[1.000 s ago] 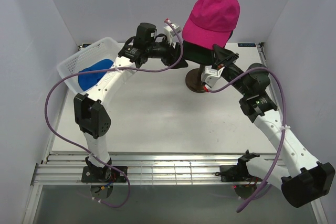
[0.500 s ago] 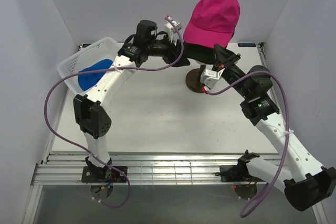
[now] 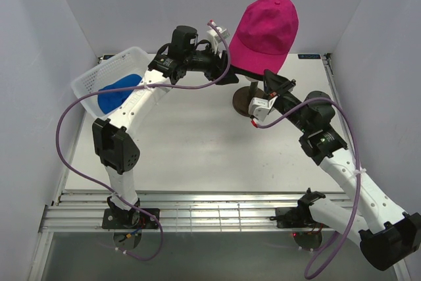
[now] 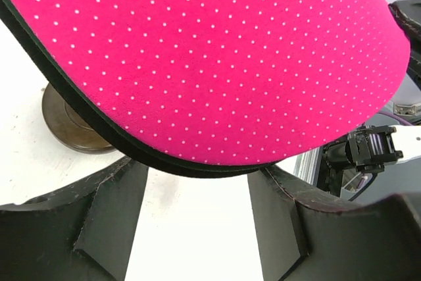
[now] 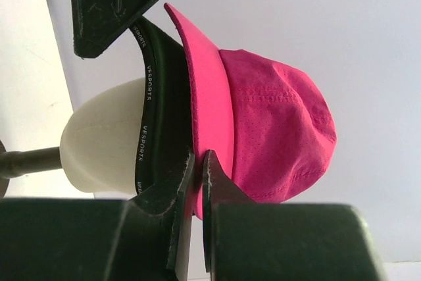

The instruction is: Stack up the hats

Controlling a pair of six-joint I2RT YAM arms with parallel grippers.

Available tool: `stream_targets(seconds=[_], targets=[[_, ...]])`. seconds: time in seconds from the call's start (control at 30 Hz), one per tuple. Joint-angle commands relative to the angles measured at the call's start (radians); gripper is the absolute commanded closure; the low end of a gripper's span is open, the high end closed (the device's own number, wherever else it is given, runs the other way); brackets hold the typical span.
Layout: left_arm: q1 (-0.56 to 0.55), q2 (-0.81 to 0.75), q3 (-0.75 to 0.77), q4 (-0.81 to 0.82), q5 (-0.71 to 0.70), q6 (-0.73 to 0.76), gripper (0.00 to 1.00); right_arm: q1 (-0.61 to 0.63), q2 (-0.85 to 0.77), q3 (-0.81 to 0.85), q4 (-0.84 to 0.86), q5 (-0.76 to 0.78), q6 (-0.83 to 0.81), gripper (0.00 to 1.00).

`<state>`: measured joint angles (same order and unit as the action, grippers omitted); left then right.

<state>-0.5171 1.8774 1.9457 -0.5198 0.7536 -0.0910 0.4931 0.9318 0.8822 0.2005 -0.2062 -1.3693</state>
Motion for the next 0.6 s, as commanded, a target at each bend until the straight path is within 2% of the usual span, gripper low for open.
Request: stream_targets(seconds=[0.0,0.3,0.4,0.43,0.57], targets=[[0.003,-0.026,0.024,0.067,-0.036,0.000,0.29,0.016,0.016,0.001,-0.118,-0.055,0.088,0.92],[0.003,-0.037,0.024,0.061,-0.048,0.016,0.29,0.013,0.006,-0.012,-0.159,-0.022,0.104,0.92],[0.003,-0.041,0.024,0.058,-0.051,0.023,0.29,0.013,-0.005,-0.008,-0.139,-0.016,0.110,0.61],[0.003,-0.043,0.024,0.057,-0.053,0.025,0.29,0.013,-0.011,0.003,-0.132,-0.019,0.113,0.47],[0.003,-0.044,0.022,0.055,-0.053,0.025,0.29,0.013,-0.019,0.056,-0.151,-0.033,0.131,0.35]])
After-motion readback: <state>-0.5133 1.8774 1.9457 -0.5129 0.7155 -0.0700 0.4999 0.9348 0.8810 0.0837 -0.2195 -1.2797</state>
